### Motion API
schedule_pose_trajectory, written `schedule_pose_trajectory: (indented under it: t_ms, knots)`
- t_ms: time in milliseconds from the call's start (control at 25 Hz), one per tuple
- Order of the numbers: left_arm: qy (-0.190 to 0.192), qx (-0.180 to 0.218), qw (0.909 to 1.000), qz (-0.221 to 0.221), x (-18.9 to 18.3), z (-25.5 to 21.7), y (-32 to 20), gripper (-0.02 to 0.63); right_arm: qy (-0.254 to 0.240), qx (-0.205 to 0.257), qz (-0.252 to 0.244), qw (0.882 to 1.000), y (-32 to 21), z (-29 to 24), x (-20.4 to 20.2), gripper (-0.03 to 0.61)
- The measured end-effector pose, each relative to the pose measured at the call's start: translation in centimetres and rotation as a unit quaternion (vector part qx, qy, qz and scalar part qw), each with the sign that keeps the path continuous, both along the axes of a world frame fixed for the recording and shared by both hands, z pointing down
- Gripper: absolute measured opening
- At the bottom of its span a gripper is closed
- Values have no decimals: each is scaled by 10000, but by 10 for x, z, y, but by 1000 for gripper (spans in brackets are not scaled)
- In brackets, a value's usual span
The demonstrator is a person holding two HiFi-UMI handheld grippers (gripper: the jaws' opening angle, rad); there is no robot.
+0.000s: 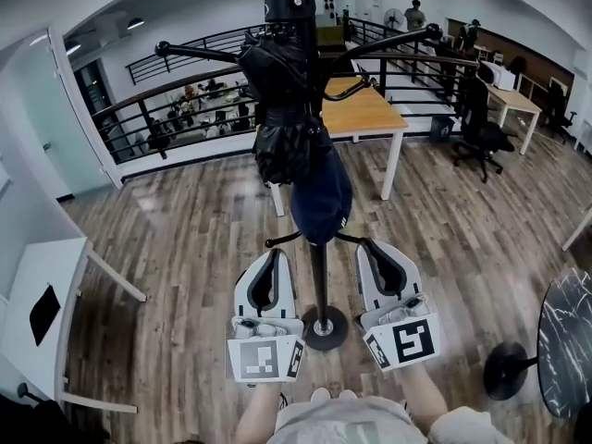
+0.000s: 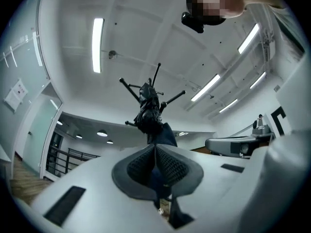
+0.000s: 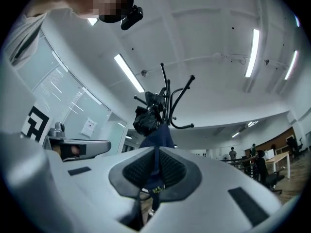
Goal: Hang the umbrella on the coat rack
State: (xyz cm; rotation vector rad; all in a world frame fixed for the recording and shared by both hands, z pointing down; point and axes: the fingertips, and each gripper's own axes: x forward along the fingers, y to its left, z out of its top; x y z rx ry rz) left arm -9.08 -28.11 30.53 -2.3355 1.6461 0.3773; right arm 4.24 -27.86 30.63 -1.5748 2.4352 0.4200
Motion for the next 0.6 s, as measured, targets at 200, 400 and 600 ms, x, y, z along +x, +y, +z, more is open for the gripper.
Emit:
schedule_pose_trajectory:
  t_ms: [200,400,600]
  knots:
    - [109,-625,9978,-205,-12,51,-6,34,-7,-567,194,9982,-6,48,13,46]
    - [75,-757,9967,-290,-16,60,-10,34,109,-871,194,9959,-8,73,13,37]
    - [69,-637,9975,-311,-16,50,-11,34,77,-776,187,9968,-11,65,16,37]
